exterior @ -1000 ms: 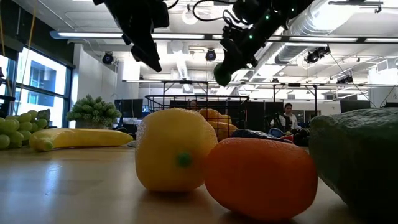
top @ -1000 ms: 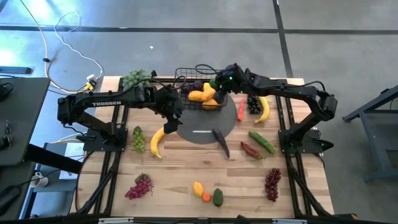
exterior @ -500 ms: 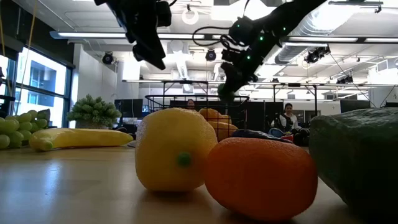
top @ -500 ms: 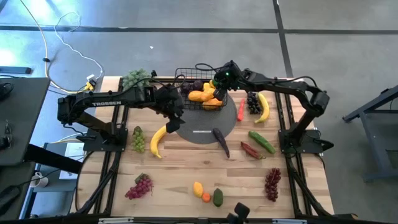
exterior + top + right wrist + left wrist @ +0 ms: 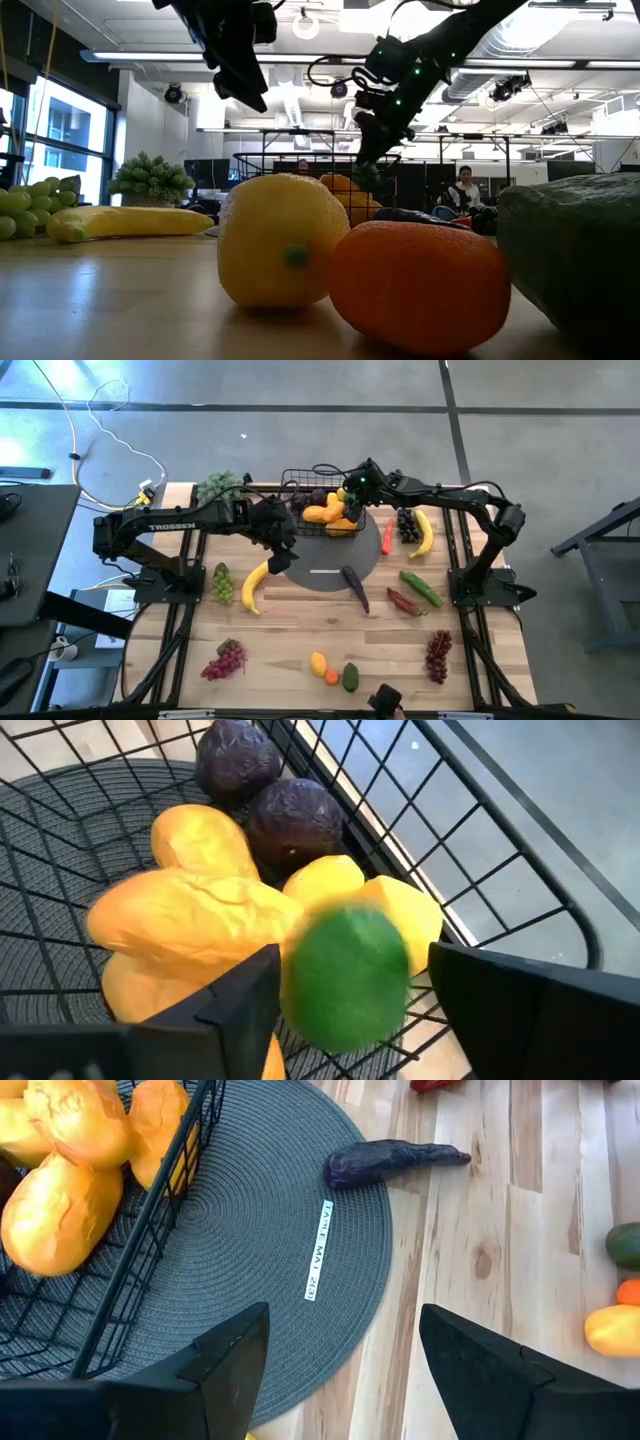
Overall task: Build produce basket
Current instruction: Put the lime into the black wire basket, then put the lemon into the black wire basket
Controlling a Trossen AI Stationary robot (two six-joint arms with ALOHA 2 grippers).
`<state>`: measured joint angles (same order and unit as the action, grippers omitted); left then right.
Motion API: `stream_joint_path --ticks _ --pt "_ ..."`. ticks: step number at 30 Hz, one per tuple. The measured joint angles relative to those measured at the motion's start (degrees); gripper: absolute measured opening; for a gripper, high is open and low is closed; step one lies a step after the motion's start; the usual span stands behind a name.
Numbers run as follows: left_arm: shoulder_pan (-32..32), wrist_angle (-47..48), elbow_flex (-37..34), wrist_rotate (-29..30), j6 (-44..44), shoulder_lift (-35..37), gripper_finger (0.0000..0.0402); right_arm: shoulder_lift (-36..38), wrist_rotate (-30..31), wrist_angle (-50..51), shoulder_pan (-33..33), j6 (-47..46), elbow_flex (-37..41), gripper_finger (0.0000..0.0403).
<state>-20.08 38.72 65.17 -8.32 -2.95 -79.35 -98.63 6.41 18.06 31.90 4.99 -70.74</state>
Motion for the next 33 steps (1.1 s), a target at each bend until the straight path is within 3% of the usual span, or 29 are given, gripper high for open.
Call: stream_joint_path --ticks 13,22,33 --pt "0.0 0.1 0.0 0.5 -0.2 0.0 0.0260 1.5 2.1 2.8 -0.1 -1.9 -1.6 0.0249" --pt "0.1 0.3 0.0 0.4 -2.5 0.0 0.0286 2.8 2.1 12.6 -1.3 -10.4 -7.0 0.0250" --pt "6.1 0.4 0.0 0.0 5.6 0.0 0.0286 2.8 2.0 17.7 -6.0 -24.6 -11.0 0.0250"
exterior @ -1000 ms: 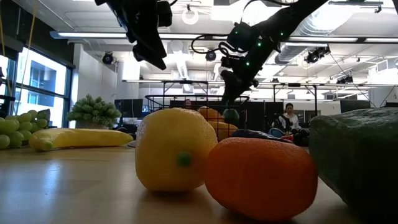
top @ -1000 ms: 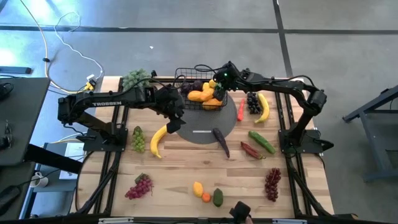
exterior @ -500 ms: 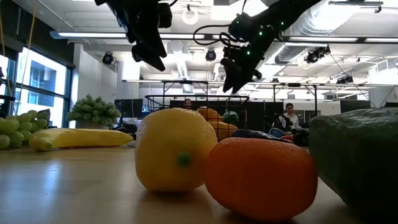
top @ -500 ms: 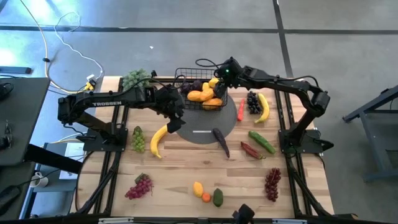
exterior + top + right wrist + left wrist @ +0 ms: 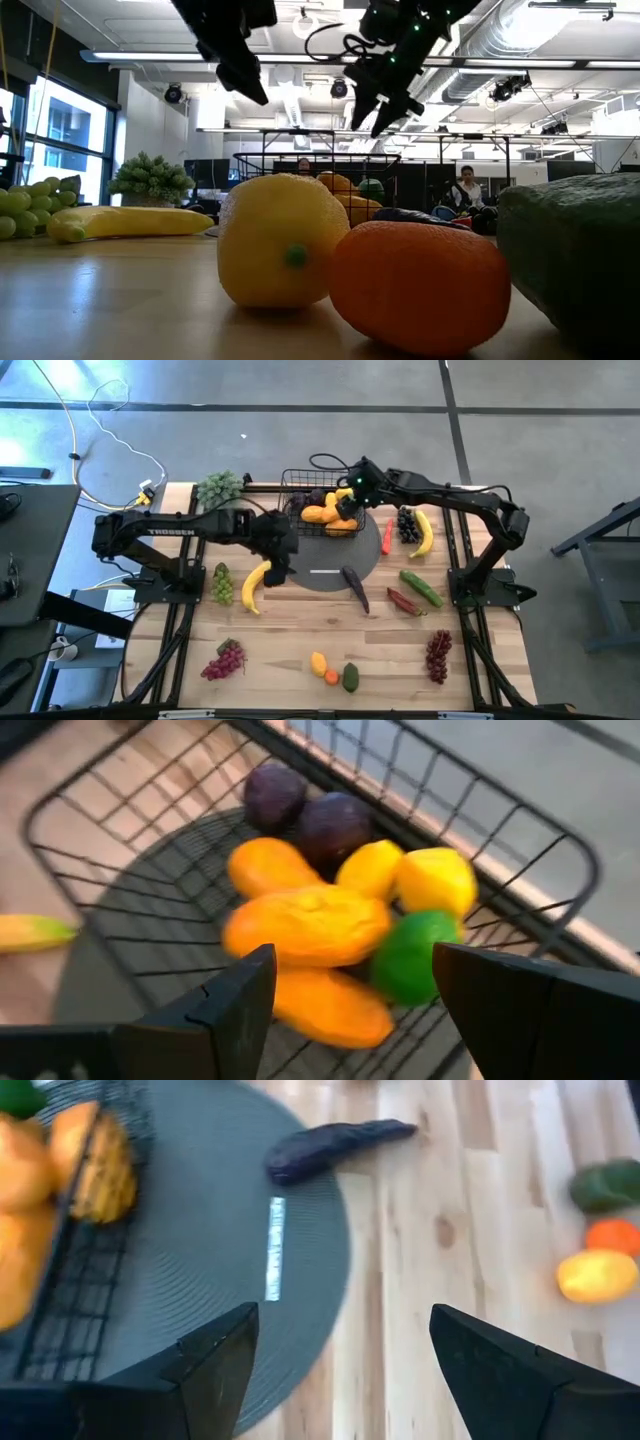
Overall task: Build produce basket
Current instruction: Put the lemon into the black wire basket
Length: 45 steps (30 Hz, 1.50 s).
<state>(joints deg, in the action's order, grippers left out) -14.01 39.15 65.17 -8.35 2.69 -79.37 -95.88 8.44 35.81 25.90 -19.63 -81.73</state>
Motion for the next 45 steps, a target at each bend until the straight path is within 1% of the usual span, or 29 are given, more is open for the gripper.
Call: stream_joint_path --ticks 7,14,18,22,27,32,37,45 --pt "5.5 0.0 0.0 0.0 3.0 0.0 0.0286 0.0 1.1 1.0 -4.1 -9.2 -1.5 0.0250" --pt "11.1 -0.2 0.0 0.0 3.6 0.0 0.0286 0.0 5.7 3.2 -8.7 -17.8 -4.3 0.0250" --pt "14.7 -1.8 0.0 0.0 5.2 0.0 0.0286 0.0 10.4 7.7 -11.9 -21.2 -7.4 0.0250" --pt "17.9 -5.2 0.0 -0.1 7.3 0.0 0.0286 0.0 15.8 14.5 -15.2 -24.5 -11.3 0.0250" --pt "20.9 -9.4 0.0 -0.1 8.7 -0.9 0.0286 0.0 19.9 21.9 -19.0 -29.7 -15.3 0.0250" --pt "23.5 -15.5 0.0 0.0 11.9 -3.8 0.0286 0.1 22.1 25.1 -22.0 -33.2 -16.9 0.0250" --pt "25.9 -20.2 0.1 -0.4 14.3 -7.5 0.0286 0.1 22.1 27.9 -23.8 -35.8 -16.9 0.0250" --pt "27.5 -23.3 0.0 -3.7 17.5 -14.2 0.0285 0.0 23.0 30.3 -26.0 -38.4 -16.9 0.0250"
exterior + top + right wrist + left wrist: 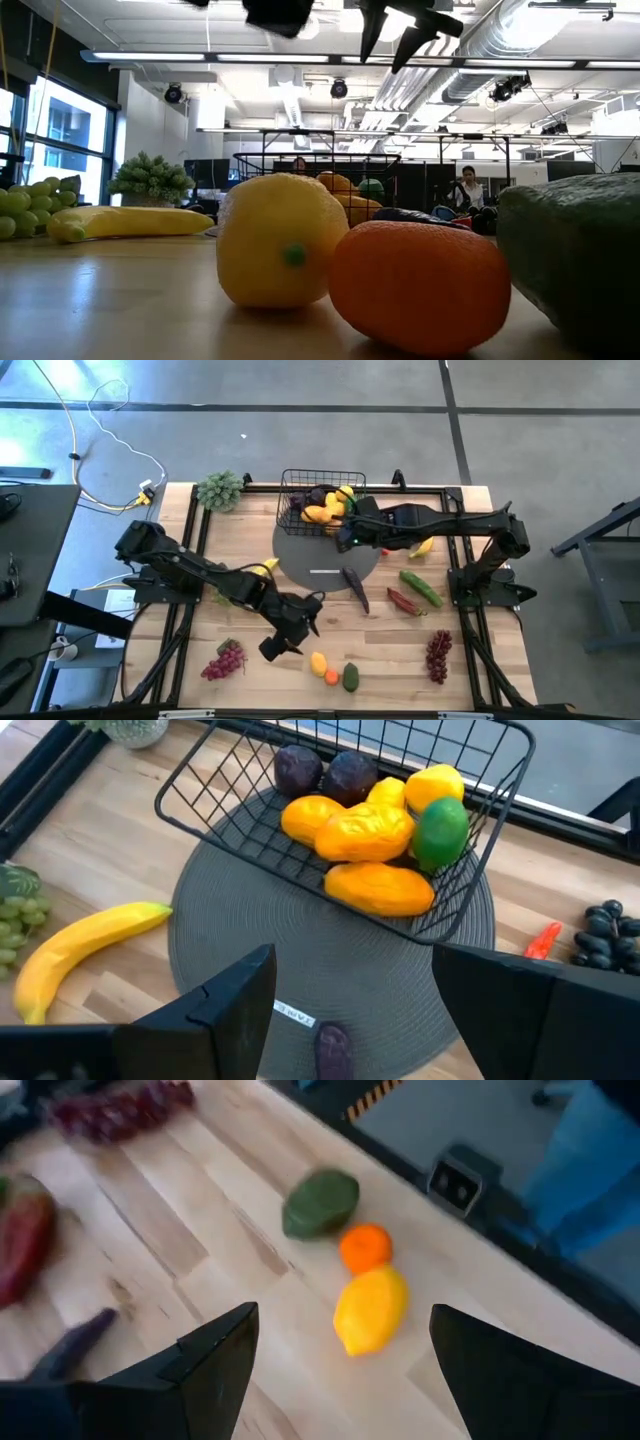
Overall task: Build produce basket
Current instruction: Put the lemon into the black wire basket
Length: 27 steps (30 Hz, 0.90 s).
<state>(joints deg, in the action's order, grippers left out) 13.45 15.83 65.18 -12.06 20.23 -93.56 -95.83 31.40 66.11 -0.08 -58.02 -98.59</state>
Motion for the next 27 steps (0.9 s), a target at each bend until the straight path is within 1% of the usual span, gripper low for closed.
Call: stream_joint_path --ticks 5,9,11,15,18,27 --pt "0.3 -1.9 -0.1 -0.5 2.4 -3.7 0.0285 0.0 0.0 0.6 -0.5 -0.9 0.0 0.0250" --pt "0.4 -4.9 0.0 -3.1 2.9 -6.5 0.0285 0.0 0.0 0.7 -0.9 -1.3 0.0 0.0250" --pt "0.5 -6.5 0.1 -3.2 3.0 -8.0 0.0285 0.0 0.0 0.9 -1.1 -1.9 0.0 0.0250" --pt "0.9 -7.7 0.1 -4.2 3.0 -10.0 0.0285 0.0 -0.1 1.1 -1.3 -2.2 0.1 0.0250" --pt "0.9 -8.6 0.1 -7.3 2.9 -11.7 0.0285 0.0 -0.1 1.1 -1.2 -2.2 0.1 0.0250" --pt "1.0 -12.3 0.1 -9.0 2.9 -15.2 0.0285 0.0 -0.1 1.3 -1.2 -2.2 0.1 0.0250"
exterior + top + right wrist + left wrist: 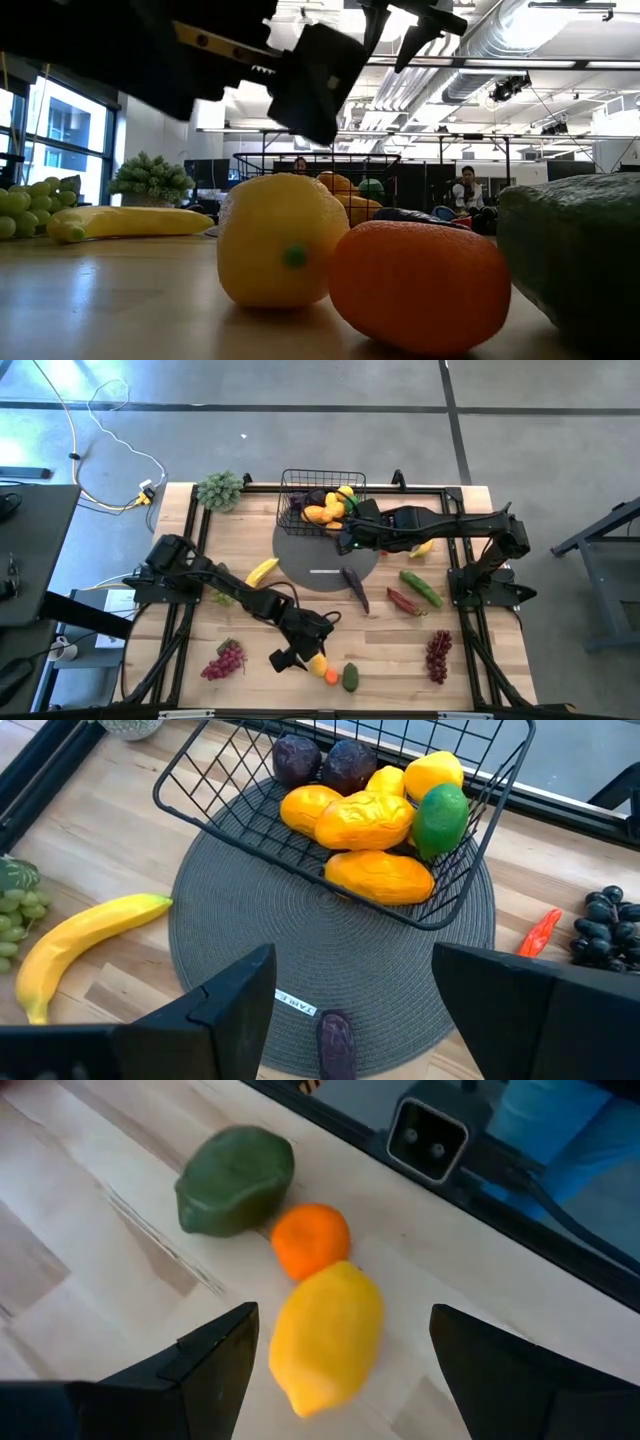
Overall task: Build produce basket
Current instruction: Put the lemon into the black wire basket
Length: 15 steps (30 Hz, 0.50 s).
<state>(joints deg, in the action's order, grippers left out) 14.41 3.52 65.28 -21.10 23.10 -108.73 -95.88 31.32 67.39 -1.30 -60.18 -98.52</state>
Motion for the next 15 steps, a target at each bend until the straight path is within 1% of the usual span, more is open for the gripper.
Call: stream_joint_path --ticks 6,15 --pt "0.0 -3.7 0.0 -0.4 0.0 -2.1 0.0285 0.0 0.0 0.1 -0.4 -0.4 0.0 0.0250" --pt "0.0 -3.6 0.0 -0.3 3.2 -2.3 0.0285 0.0 0.0 0.2 -1.3 -0.4 0.0 0.0250"
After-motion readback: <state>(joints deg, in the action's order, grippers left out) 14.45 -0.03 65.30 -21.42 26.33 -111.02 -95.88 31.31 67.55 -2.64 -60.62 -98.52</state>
